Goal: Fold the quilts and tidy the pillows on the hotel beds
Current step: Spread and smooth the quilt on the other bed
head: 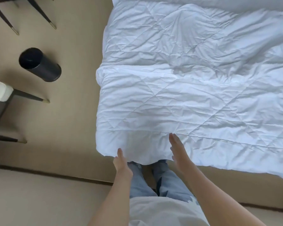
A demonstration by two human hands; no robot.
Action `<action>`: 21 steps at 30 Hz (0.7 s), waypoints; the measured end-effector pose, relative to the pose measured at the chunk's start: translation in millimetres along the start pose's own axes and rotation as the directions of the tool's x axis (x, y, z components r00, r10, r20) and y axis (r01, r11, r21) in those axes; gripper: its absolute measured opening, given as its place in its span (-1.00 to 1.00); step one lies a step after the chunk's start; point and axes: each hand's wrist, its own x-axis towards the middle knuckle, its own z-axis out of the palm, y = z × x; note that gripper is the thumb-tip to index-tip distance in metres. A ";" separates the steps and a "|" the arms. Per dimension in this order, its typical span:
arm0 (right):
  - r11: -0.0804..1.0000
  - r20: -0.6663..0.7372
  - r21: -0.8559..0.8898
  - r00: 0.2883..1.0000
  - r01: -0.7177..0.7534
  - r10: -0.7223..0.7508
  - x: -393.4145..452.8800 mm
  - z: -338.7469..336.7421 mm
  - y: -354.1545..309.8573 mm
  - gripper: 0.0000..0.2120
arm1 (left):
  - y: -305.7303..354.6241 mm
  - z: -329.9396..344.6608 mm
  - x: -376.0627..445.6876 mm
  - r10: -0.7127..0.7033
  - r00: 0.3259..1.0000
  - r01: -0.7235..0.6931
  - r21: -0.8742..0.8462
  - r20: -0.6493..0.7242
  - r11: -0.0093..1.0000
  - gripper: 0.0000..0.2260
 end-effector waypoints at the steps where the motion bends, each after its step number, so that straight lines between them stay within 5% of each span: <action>1: 0.997 0.016 0.057 0.999 -0.044 0.043 0.5 3.5 5.2 -0.29 | -3.9 -1.7 -2.1 -0.037 0.999 0.036 -0.050 -0.024 0.998 -0.35; 4: 0.943 0.092 0.270 0.980 -0.193 0.174 4.5 19.6 24.9 -0.30 | -11.4 -4.0 3.5 -0.139 0.988 0.122 -0.201 -0.071 0.972 -0.29; 8: 0.806 0.190 0.490 0.943 -0.331 0.272 5.6 45.3 54.5 -0.30 | -14.4 -6.1 26.2 -0.179 0.983 0.178 -0.312 0.028 0.933 -0.31; 16: 0.698 0.234 0.584 0.909 -0.415 0.344 9.2 74.3 78.0 -0.23 | -11.7 5.1 54.2 -0.170 0.940 0.276 -0.369 0.295 0.887 -0.46; 21: 0.658 0.208 0.608 0.890 -0.443 0.407 22.5 103.6 83.8 -0.21 | 11.8 21.0 50.0 -0.198 0.945 0.272 -0.292 0.259 0.917 -0.59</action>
